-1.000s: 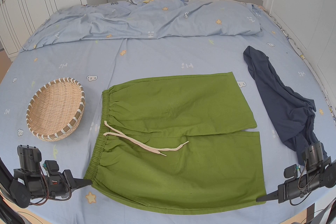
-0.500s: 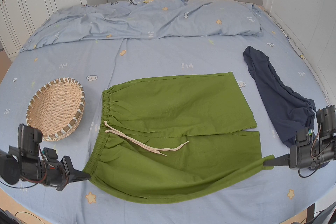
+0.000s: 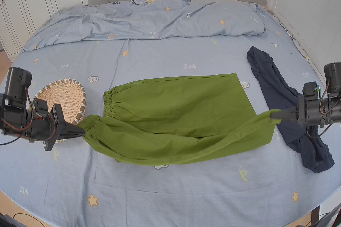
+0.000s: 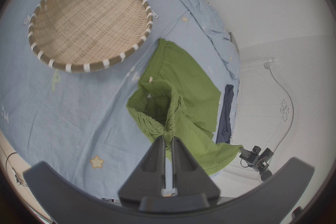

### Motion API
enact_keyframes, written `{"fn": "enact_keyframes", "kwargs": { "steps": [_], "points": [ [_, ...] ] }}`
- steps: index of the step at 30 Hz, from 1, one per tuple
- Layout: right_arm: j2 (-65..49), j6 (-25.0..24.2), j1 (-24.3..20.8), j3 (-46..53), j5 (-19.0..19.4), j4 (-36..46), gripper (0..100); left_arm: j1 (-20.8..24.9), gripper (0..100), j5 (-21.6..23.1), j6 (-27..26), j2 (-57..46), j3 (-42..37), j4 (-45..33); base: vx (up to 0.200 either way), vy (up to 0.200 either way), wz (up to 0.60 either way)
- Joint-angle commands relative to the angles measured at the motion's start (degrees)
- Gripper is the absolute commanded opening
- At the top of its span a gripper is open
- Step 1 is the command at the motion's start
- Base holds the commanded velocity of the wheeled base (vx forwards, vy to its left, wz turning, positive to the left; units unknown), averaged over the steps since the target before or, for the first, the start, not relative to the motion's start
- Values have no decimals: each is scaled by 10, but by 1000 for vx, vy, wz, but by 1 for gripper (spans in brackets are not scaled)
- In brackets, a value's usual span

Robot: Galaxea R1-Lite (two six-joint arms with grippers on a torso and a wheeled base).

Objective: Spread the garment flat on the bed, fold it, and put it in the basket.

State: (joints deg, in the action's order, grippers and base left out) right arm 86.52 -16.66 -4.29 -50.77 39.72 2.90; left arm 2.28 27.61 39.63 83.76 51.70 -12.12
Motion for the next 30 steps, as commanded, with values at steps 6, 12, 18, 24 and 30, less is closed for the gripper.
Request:
{"fn": "enact_keyframes", "kwargs": {
  "steps": [6,12,18,24,30],
  "points": [
    [98,-8,15,-131,0,33,0,3,0,0,1,85,111,-19,0,0,0],
    [152,-39,23,-226,0,33,0,-1,0,0,0,143,186,-47,0,0,0],
    [179,-40,23,-278,0,33,0,-3,0,0,0,175,232,-50,0,0,0],
    [214,-41,24,-328,-1,40,0,-3,0,0,-1,214,291,-50,0,0,0],
    [233,-40,24,-361,-2,38,0,-3,0,17,-3,221,332,-48,0,0,0]
  ]
}}
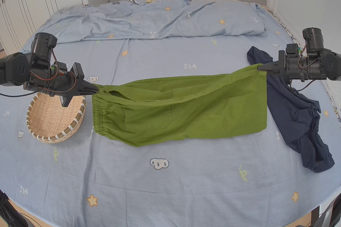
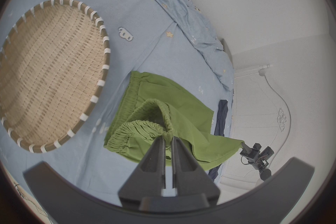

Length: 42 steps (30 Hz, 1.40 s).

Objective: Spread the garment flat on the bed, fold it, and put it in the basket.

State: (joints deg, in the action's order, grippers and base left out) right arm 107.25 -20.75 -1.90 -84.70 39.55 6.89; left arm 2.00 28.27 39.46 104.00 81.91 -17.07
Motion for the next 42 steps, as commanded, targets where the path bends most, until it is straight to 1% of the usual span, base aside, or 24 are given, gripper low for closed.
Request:
{"fn": "enact_keyframes", "kwargs": {
  "steps": [1,6,11,18,23,30,42],
  "points": [
    [27,2,0,-26,0,-3,0,-1,0,14,-1,20,40,0,0,0,0],
    [33,4,0,-42,0,-4,0,-2,0,21,0,29,59,0,0,0,0],
    [64,5,-6,-93,-2,1,0,-10,0,21,-3,43,66,8,0,0,0],
    [97,5,-6,-144,-2,5,0,-19,0,21,-2,69,94,3,0,0,0],
    [117,6,-2,-172,-2,13,0,-24,0,21,-3,74,96,8,0,0,0],
    [132,5,-3,-185,-2,14,0,-20,0,20,-24,93,101,12,0,0,0],
    [149,6,-1,-207,-2,9,0,-32,0,21,-25,126,131,17,0,0,0]
  ]
}}
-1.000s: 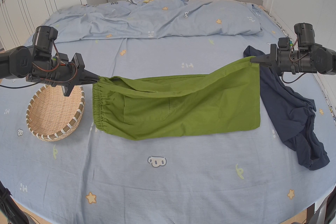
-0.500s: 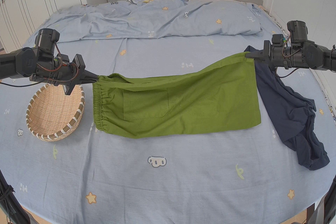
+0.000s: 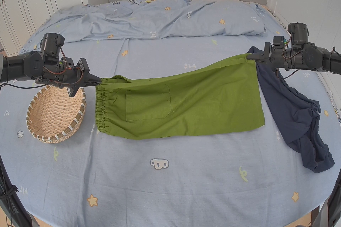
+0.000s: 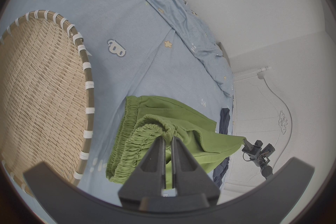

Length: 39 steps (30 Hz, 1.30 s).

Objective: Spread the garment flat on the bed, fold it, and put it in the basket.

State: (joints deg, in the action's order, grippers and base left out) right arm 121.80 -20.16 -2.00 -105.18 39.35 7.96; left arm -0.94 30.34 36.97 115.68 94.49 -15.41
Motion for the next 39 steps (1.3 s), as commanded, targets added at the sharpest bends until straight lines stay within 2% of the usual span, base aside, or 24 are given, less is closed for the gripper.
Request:
{"fn": "enact_keyframes", "kwargs": {
  "steps": [1,6,13,35,36,39],
  "points": [
    [4,0,0,-3,0,-3,0,-4,0,0,0,11,9,0,0,0,0],
    [16,6,1,-8,0,-16,0,-1,0,0,-1,28,27,1,0,0,0],
    [20,11,2,-8,-1,-23,0,3,0,1,6,39,32,52,0,0,0],
    [48,12,7,-9,-11,-33,0,5,0,0,6,75,52,61,0,0,0],
    [48,11,7,-9,-11,-33,100,5,100,0,6,76,53,61,0,0,0],
    [53,12,7,-9,-11,-37,100,7,100,0,6,81,60,61,0,0,0]
  ]
}}
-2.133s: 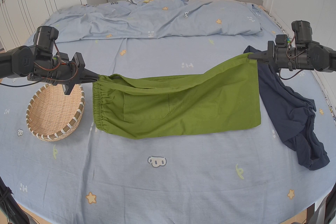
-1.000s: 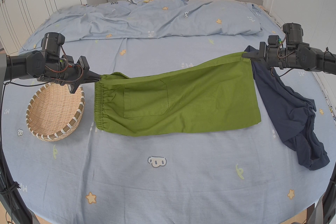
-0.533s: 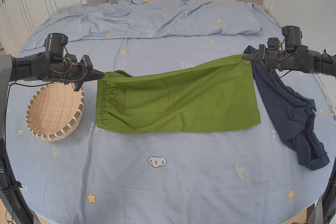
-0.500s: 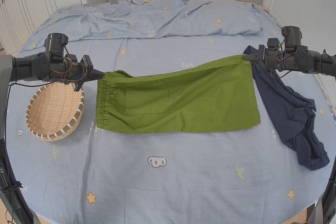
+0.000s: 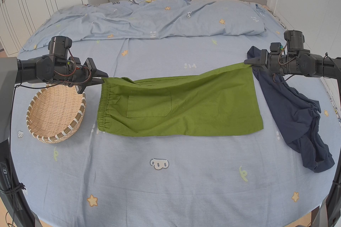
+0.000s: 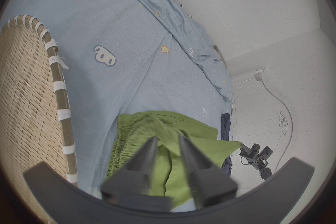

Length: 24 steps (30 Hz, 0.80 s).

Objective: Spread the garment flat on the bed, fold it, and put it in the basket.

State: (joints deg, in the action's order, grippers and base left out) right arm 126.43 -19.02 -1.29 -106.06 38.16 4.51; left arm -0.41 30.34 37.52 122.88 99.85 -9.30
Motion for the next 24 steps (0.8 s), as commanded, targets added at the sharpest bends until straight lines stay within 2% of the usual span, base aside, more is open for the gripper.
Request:
{"fn": "enact_keyframes", "kwargs": {
  "steps": [1,9,15,20,24],
  "points": [
    [7,0,0,0,1,-2,100,2,100,0,0,9,6,0,0,0,0],
    [15,-2,2,6,3,-6,100,5,100,1,1,4,1,-1,0,0,0],
    [-12,-8,9,59,3,-5,100,28,100,1,2,-48,-36,-1,0,0,0],
    [-75,-6,5,189,5,-33,100,67,100,0,3,-65,-60,0,0,0,0],
    [-109,-8,2,295,14,-111,100,82,100,-4,9,-55,-64,10,0,0,0]
  ]
}}
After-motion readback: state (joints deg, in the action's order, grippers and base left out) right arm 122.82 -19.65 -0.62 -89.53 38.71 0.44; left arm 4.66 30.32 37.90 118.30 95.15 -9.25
